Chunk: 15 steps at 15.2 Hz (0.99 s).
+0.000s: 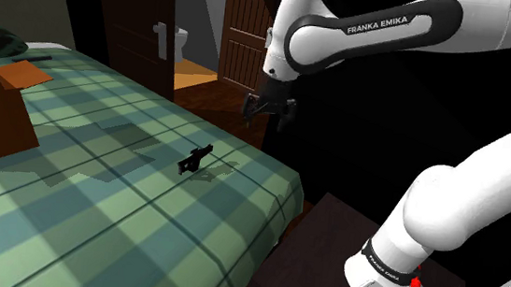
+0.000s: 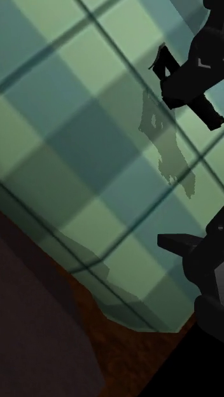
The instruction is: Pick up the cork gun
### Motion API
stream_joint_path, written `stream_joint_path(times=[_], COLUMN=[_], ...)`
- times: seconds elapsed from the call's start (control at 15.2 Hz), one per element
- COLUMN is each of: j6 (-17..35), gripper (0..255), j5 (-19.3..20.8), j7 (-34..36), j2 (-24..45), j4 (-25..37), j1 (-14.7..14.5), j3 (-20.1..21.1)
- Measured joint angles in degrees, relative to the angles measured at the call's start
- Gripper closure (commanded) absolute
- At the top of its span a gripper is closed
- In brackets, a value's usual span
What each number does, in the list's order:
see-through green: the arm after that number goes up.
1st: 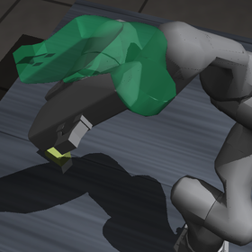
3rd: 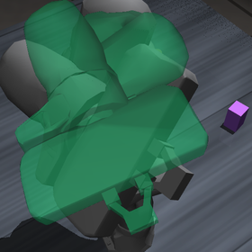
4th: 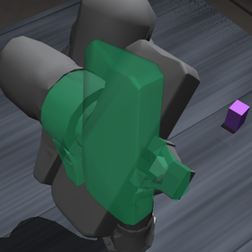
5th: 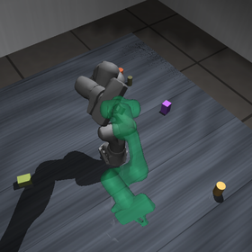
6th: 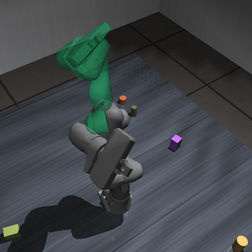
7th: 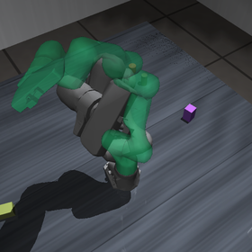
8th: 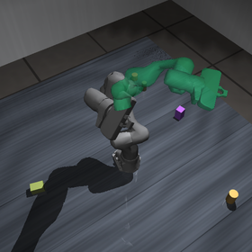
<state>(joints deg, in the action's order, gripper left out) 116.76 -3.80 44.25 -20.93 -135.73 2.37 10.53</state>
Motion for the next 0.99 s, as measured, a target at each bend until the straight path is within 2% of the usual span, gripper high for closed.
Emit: stream_joint_path(times=[0.53,0.99], j6=[10.1,15.0], gripper=[0,0], j5=[1.9,5.9], j7=[17.3,31.7], j2=[17.6,33.6], j4=[7.4,18.4], j1=[0.9,-0.3], j3=[4.2,4.0])
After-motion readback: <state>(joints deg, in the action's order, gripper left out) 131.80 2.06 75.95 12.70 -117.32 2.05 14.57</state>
